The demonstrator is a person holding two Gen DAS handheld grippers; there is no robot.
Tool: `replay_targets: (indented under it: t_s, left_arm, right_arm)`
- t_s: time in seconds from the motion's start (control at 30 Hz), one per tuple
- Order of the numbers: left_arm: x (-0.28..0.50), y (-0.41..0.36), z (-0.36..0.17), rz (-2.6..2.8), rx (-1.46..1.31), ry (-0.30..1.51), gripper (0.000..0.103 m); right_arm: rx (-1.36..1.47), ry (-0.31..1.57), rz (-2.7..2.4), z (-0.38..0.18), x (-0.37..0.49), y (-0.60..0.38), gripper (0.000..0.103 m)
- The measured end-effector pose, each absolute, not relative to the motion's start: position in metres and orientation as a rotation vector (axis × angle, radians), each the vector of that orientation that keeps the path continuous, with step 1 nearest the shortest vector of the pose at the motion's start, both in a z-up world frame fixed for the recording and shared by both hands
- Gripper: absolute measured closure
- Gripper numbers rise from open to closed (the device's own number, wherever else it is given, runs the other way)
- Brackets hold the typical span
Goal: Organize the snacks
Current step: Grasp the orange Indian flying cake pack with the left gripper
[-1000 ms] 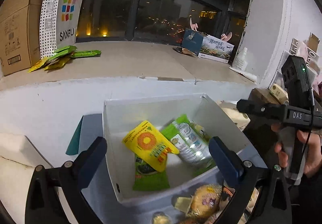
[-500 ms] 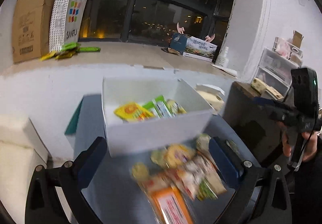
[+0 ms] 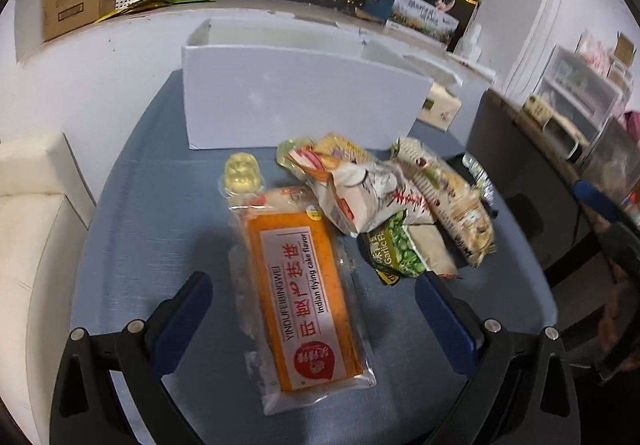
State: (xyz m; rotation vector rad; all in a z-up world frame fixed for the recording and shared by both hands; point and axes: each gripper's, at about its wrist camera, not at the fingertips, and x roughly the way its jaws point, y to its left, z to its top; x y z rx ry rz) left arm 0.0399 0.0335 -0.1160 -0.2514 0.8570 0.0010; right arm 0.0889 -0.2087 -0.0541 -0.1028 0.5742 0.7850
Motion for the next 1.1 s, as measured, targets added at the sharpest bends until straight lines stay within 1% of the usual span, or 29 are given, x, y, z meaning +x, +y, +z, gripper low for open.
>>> replay_targets:
  t_s: [0.33, 0.37, 0.4, 0.43, 0.47, 0.53, 0.73, 0.77, 0.8, 0.83, 0.97, 1.1]
  left_arm:
    - [0.072, 0.021, -0.158, 0.048, -0.170, 1.003, 0.000]
    - [0.072, 0.023, -0.160, 0.025, -0.179, 1.009, 0.003]
    - [0.072, 0.024, -0.161, 0.008, -0.182, 1.009, 0.010]
    - [0.071, 0.025, -0.159, 0.009, -0.161, 0.997, 0.025]
    - [0.071, 0.027, -0.158, -0.011, -0.159, 0.989, 0.033]
    - [0.066, 0.039, -0.152, -0.052, -0.209, 0.966, 0.038]
    - [0.037, 0.069, -0.127, -0.055, -0.253, 0.862, 0.043]
    - [0.031, 0.073, -0.120, -0.052, -0.253, 0.838, 0.047]
    - [0.024, 0.077, -0.112, -0.048, -0.244, 0.810, 0.064]
    - [0.018, 0.082, -0.104, -0.051, -0.244, 0.787, 0.087]
    - [0.005, 0.093, -0.082, -0.039, -0.247, 0.733, 0.087]
    - [0.011, 0.096, -0.094, -0.053, -0.281, 0.791, 0.087]
  right_arm:
    - [-0.095, 0.587, 0.786, -0.063, 0.087, -0.211, 0.000]
    - [-0.097, 0.589, 0.787, -0.063, 0.087, -0.209, 0.000]
    - [-0.098, 0.591, 0.790, -0.064, 0.087, -0.208, 0.000]
    - [-0.101, 0.594, 0.792, -0.064, 0.087, -0.207, 0.000]
    - [-0.107, 0.596, 0.793, -0.065, 0.087, -0.205, 0.000]
    - [-0.115, 0.600, 0.796, -0.066, 0.086, -0.202, 0.000]
    - [-0.199, 0.611, 0.821, -0.072, 0.088, -0.180, 0.000]
    - [-0.224, 0.610, 0.829, -0.074, 0.090, -0.175, 0.000]
    - [-0.256, 0.606, 0.835, -0.076, 0.091, -0.168, 0.000]
    - [-0.296, 0.602, 0.833, -0.078, 0.093, -0.160, 0.000]
    - [-0.441, 0.570, 0.849, -0.087, 0.101, -0.129, 0.000]
    - [-0.618, 0.550, 0.863, -0.107, 0.112, -0.091, 0.000]
